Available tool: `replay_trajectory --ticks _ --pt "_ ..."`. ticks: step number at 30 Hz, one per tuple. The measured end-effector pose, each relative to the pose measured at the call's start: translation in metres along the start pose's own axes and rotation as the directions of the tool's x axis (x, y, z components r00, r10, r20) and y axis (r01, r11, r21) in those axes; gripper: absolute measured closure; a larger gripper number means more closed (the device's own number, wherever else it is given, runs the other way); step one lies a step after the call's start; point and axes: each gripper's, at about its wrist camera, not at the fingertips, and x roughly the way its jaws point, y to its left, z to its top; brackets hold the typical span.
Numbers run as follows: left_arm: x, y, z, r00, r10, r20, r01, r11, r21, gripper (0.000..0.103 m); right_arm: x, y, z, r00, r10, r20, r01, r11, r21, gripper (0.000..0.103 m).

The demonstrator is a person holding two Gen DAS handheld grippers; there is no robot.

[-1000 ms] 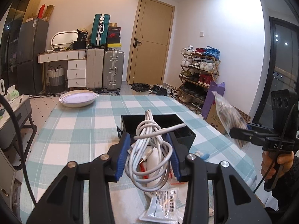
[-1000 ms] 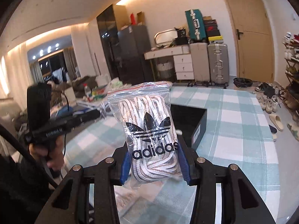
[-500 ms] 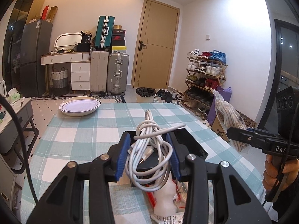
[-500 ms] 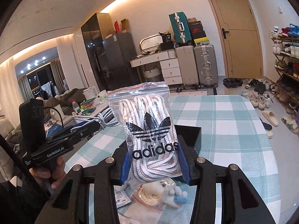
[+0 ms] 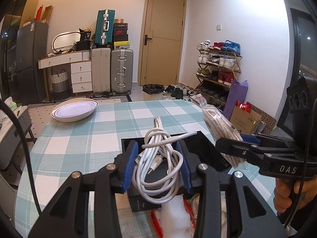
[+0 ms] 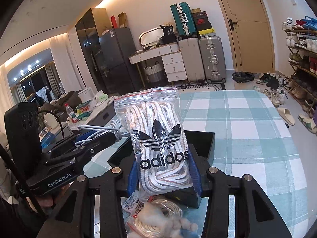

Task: Organize soft objects
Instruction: 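Lower the cable into the black box with the left gripper while the right gripper drops the bag in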

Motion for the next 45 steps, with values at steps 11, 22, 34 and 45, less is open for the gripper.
replay_trajectory --ticks 11,22,34,45 --pt "0.027 0.002 -0.005 0.999 0.000 -0.045 0.000 1.000 -0.014 0.064 0.041 -0.016 -0.003 0.997 -0.019 -0.076 0.020 1.000 0.003 0.058" --pt "0.046 -0.004 -0.009 0.996 0.022 -0.086 -0.019 0.999 0.032 0.063 0.062 -0.013 -0.005 0.991 -0.087 -0.105 0.081 0.994 -0.068 0.058" --pt "0.061 -0.006 -0.019 0.976 0.023 -0.218 -0.009 0.998 0.067 0.062 0.072 -0.014 -0.005 0.983 -0.120 -0.137 0.106 0.989 -0.102 0.058" --pt "0.058 -0.006 -0.019 0.971 0.018 -0.240 -0.003 0.998 0.061 0.062 0.074 -0.013 -0.004 0.989 -0.099 -0.112 0.088 0.991 -0.099 0.058"
